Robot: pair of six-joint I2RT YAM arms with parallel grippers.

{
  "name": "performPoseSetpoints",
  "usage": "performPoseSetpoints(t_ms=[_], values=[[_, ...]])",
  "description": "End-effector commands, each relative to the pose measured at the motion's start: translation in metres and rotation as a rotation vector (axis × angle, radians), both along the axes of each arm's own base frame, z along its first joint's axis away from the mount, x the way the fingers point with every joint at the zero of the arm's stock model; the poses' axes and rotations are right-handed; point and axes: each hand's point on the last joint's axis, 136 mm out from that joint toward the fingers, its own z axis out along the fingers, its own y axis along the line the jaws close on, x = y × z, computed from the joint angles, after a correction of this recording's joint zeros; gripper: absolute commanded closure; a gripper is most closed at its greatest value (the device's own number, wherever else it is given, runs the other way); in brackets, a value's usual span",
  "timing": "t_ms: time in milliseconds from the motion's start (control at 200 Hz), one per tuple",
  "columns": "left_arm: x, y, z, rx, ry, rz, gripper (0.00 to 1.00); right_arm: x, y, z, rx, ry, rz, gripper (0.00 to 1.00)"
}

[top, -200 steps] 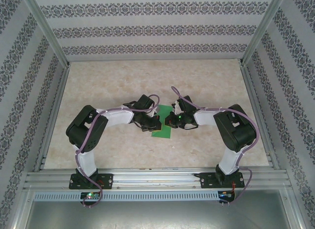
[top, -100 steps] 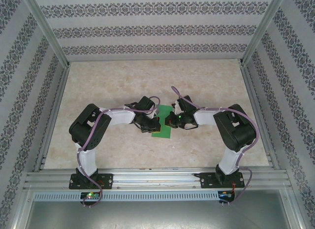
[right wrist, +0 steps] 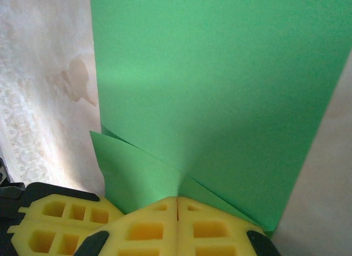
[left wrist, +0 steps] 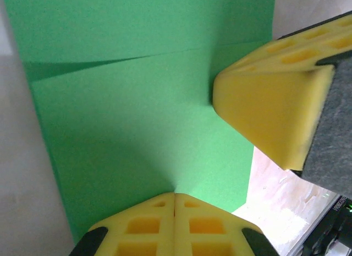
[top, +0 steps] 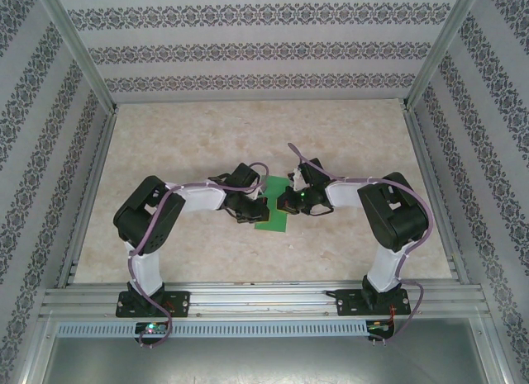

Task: Fold a paper plane with a square sheet of paper (fold left side to right side)
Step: Fold the triangle a second time at the center of the table.

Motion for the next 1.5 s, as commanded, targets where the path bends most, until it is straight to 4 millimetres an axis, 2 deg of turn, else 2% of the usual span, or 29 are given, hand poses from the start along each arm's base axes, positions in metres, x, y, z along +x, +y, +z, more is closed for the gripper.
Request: performPoseSetpoints(t_ms=[0, 385, 1494], values=[[-0.020, 0.028, -0.022, 0.130, 0.046, 0.011, 1.00, -0.023, -0.048, -0.058, -0.254, 0.128, -0.047, 1.00], [-0.025, 0.034, -0.022, 0.134, 0.044, 0.024, 1.00, -0.023, -0.058, -0.061, -0.313, 0.132, -0.037, 1.00], [-0.042, 0.066, -0.024, 0.222, 0.055, 0.036, 1.00, -0.021, -0.059, -0.059, -0.314, 0.133, -0.029, 1.00]])
